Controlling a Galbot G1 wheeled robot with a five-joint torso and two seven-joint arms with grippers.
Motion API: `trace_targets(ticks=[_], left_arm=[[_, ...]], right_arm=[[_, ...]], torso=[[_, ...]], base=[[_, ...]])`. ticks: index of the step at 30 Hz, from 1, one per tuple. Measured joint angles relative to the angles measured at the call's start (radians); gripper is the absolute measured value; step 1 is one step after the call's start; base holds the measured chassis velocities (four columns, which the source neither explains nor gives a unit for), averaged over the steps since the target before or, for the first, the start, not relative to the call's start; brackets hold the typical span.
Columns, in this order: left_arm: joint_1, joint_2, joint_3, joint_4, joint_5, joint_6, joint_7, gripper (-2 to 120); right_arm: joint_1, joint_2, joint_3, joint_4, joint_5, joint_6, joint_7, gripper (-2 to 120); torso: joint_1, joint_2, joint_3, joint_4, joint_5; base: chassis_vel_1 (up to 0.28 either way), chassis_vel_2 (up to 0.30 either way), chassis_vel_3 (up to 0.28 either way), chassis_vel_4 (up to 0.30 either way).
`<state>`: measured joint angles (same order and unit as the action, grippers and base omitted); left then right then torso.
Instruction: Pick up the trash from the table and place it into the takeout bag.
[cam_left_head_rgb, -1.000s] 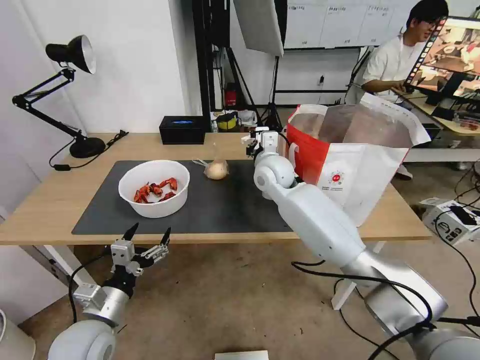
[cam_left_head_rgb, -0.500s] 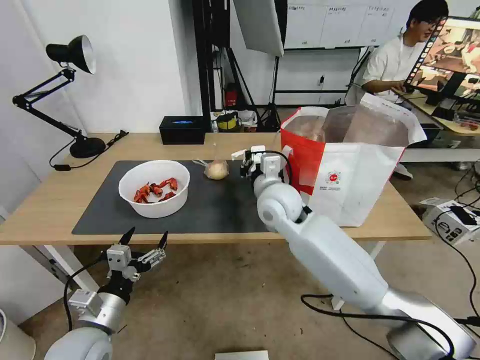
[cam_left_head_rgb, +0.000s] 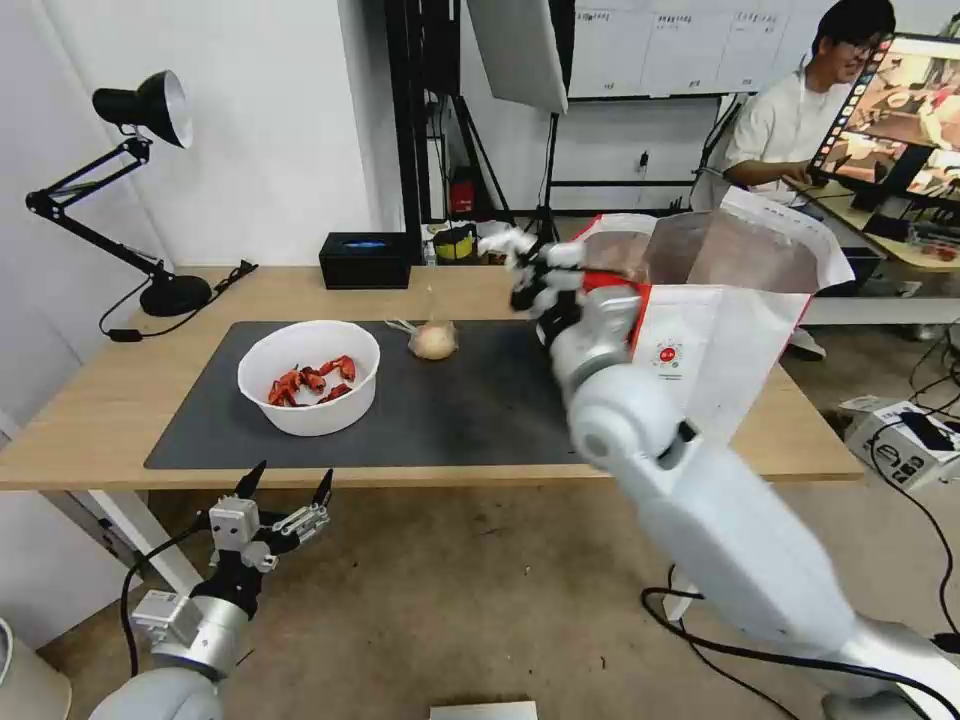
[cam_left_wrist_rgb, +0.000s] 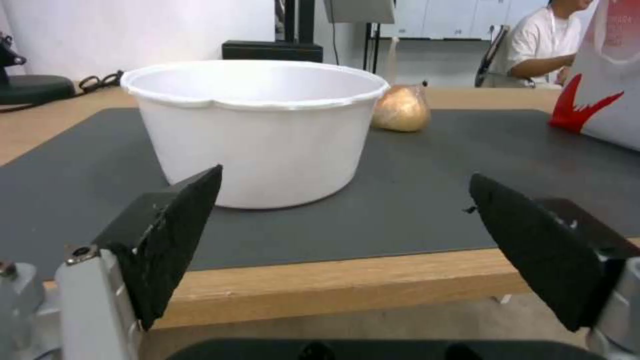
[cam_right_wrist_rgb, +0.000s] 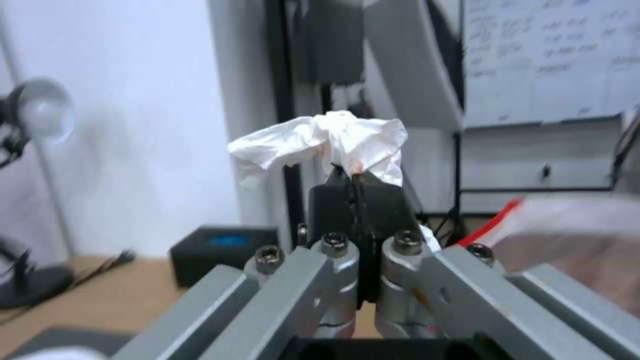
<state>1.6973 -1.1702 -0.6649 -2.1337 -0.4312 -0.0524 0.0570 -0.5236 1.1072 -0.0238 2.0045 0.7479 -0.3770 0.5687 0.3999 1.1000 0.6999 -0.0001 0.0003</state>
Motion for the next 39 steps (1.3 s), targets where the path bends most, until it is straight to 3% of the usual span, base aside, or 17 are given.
trace_targets(ticks=[9,19,24,26,33,36,39], left_arm=[[0.001,-0.006,0.015,-0.002,0.012,0.0,0.0,100],[-0.003,-0.006,0.03,0.002,0.013,0.0,0.0,100],[-0.003,-0.005,0.03,0.001,0.013,0.0,0.0,100],[-0.002,-0.005,0.03,0.001,0.013,0.0,0.0,100],[0.0,-0.009,0.03,-0.004,0.014,0.0,0.0,100],[0.004,-0.013,0.03,-0.008,0.02,0.0,0.0,100],[0.006,-0.014,0.029,-0.009,0.022,0.0,0.0,100]], right_arm=[[0.005,-0.087,0.099,-0.003,0.031,-0.019,0.006,0],[-0.009,-0.147,0.116,-0.016,0.069,-0.07,0.068,0],[-0.009,-0.157,0.123,-0.016,0.079,-0.087,0.092,14],[-0.011,-0.163,0.125,-0.011,0.089,-0.1,0.095,29],[-0.013,-0.169,0.126,-0.007,0.094,-0.113,0.095,47],[-0.015,-0.17,0.128,-0.007,0.094,-0.116,0.093,64],[-0.017,-0.17,0.129,-0.006,0.094,-0.116,0.093,69]], torso=[[0.0,0.0,0.0,0.0001,0.0],[0.0,0.0,0.0,0.0,-0.0002],[0.0,0.0,0.0,0.0001,-0.0003],[0.0,0.0,0.0,0.0001,-0.0002],[0.0,0.0,0.0,0.0001,-0.0003],[0.0,0.0,0.0,0.0002,-0.0003],[0.0,0.0,0.0,0.0001,-0.0003]], base=[[0.0,0.0,0.0,0.0],[0.0,0.0,0.0,0.0],[0.0,0.0,0.0,0.0],[0.0,0.0,0.0,0.0],[0.0,0.0,0.0,0.0],[0.0,0.0,0.0,0.0],[0.0,0.0,0.0,0.0]])
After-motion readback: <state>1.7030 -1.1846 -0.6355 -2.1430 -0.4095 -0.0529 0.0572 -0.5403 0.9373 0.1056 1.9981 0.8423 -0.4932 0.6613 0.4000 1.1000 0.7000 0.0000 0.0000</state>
